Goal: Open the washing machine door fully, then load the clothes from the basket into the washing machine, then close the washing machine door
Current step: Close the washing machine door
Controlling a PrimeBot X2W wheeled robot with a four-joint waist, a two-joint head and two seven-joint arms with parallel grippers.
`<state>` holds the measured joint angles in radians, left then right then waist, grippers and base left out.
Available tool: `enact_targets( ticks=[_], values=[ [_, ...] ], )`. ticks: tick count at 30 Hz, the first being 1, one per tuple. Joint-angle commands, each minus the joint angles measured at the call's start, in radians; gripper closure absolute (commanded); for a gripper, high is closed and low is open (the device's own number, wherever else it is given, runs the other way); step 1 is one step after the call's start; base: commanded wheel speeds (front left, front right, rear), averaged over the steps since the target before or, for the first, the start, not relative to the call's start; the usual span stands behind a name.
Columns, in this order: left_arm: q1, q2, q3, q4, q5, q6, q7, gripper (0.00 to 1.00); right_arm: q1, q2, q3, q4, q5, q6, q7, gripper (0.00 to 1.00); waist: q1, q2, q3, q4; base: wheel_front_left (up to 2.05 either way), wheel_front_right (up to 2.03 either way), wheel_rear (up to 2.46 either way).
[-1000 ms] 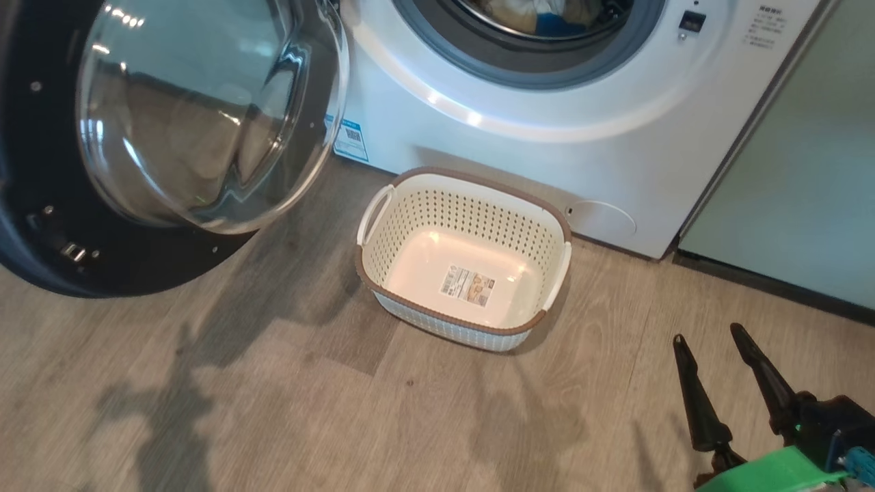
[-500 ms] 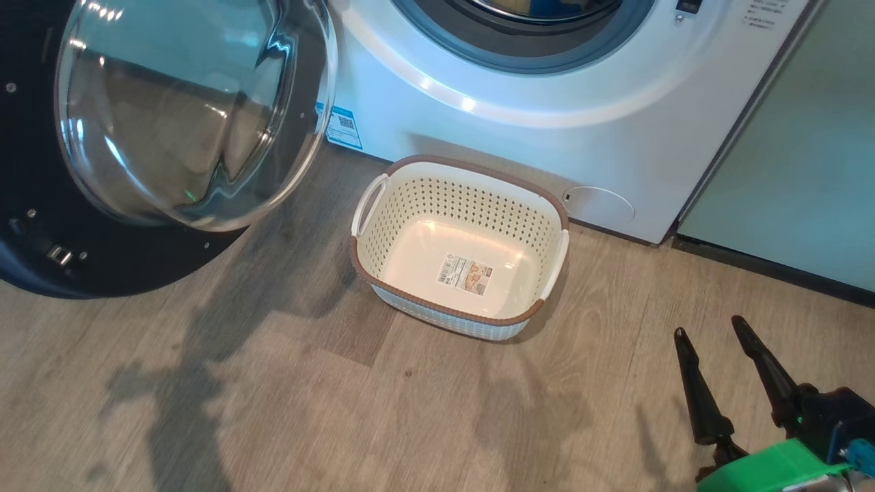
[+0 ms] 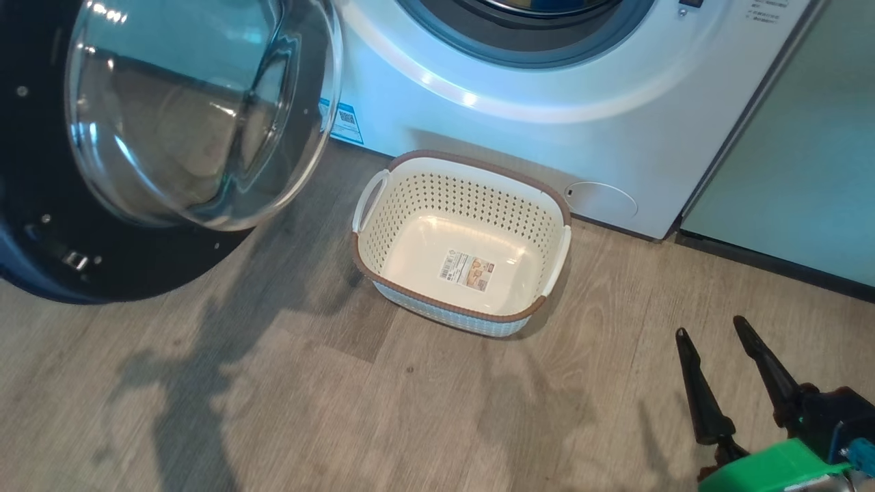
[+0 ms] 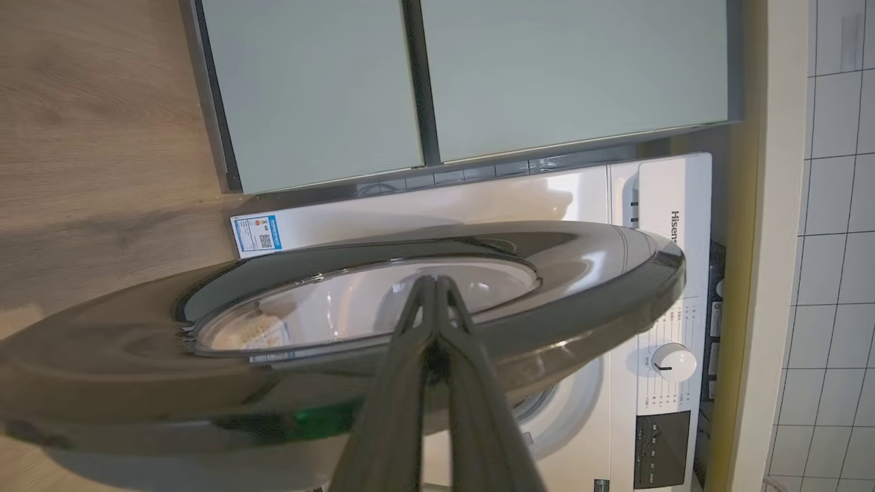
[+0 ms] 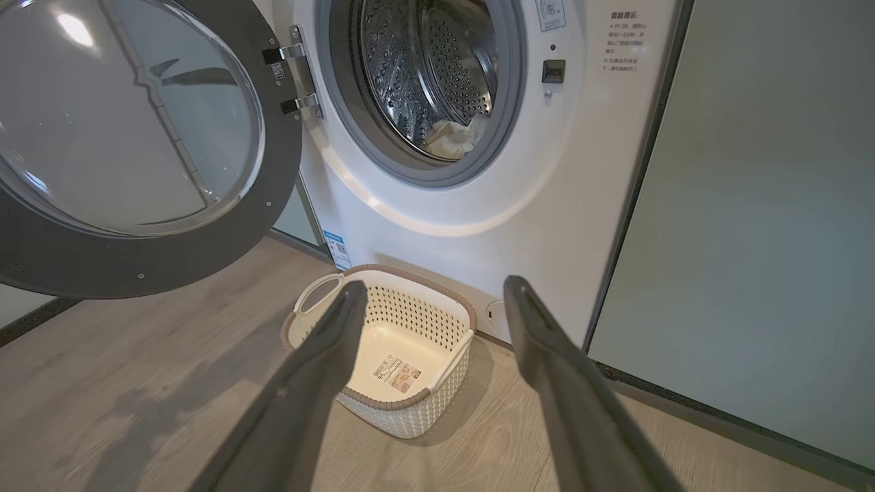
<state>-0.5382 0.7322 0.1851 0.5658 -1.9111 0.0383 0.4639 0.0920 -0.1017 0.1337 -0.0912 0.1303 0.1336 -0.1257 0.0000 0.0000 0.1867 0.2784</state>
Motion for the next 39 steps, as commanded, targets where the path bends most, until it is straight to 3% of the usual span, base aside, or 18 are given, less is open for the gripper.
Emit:
enact_targets(
  ticks=[1, 23, 39],
  values=[
    [-0.042, 0.05, 0.021, -0.035, -0.008, -0.01, 0.028, 1.0, -0.044, -0.02, 0.018, -0.035, -0.012, -0.003, 0.0, 0.0, 0.0, 0.0, 0.001, 0.002, 0.0, 0.0, 0.0],
    [0.017, -0.036, -0.055, -0.258, -0.049, -0.092, 0.222, 1.0, -0.055, -0.015, 0.011, -0.042, -0.017, -0.003, 0.004, 0.0, 0.0, 0.0, 0.005, 0.022, 0.0, 0.0, 0.0],
    [0.042, -0.117, -0.104, -0.378, -0.046, -0.125, 0.253, 1.0, -0.07, -0.002, 0.016, -0.028, -0.014, -0.003, -0.014, 0.0, 0.0, 0.0, 0.001, -0.064, 0.0, 0.0, 0.0]
  ],
)
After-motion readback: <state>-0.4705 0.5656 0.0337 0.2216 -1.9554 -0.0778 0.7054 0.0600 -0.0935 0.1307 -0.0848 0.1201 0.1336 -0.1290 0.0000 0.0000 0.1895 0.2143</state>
